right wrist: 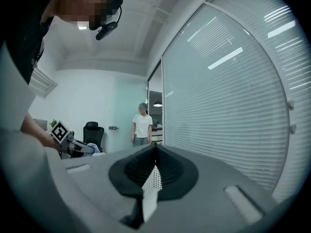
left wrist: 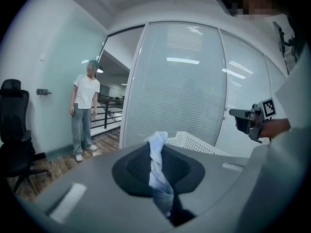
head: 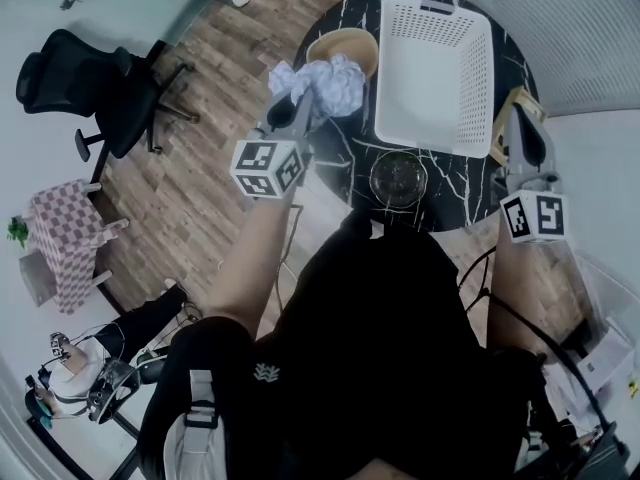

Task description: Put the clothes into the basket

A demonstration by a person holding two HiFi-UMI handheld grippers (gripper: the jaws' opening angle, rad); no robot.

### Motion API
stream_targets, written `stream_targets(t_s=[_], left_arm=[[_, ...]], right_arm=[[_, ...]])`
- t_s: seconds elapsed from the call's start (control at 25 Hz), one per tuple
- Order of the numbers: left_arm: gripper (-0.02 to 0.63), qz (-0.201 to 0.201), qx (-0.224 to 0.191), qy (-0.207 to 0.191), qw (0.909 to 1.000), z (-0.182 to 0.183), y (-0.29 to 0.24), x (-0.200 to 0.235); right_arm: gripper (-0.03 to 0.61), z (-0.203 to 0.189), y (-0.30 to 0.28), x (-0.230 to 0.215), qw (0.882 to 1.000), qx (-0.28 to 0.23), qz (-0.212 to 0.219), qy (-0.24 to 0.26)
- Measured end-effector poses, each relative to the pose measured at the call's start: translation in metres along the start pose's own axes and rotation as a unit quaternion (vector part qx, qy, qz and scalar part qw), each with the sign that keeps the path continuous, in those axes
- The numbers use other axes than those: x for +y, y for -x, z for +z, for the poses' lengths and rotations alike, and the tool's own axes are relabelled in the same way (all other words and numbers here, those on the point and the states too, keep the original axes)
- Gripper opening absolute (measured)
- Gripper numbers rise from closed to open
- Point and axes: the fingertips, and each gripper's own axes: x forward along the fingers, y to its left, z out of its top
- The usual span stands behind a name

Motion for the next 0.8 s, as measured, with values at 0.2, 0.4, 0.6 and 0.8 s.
stream_targets(t_s=[0.2,0.4,0.6,0.8], left_arm=[[0.034,-0.006,-0.023,-0.005,0.9997,0.031,-0.003,-0.005],[0.034,-0.018,-0.047,-0.01,0.9987,0.063,-0.006,-0.016],[0.034,-0.029,-0.072,-0.009,0.9969,0.098,-0.009,-0.024],[0.034,-0.044,-0.087,-0.024,0.9949,0.122,-0.014,-0.036]], right_arm=[[0.002,0.01,0.0,0.004,1.0,-0.007,0.006,-0.001],[0.002,0.024,0.0,0.008,1.0,-0.019,0.012,0.0],[0.001,0.035,0.002,0.011,0.999,-0.029,0.013,-0.001],[0.002,0.038,0.005,0.014,0.999,-0.034,0.015,-0.004]])
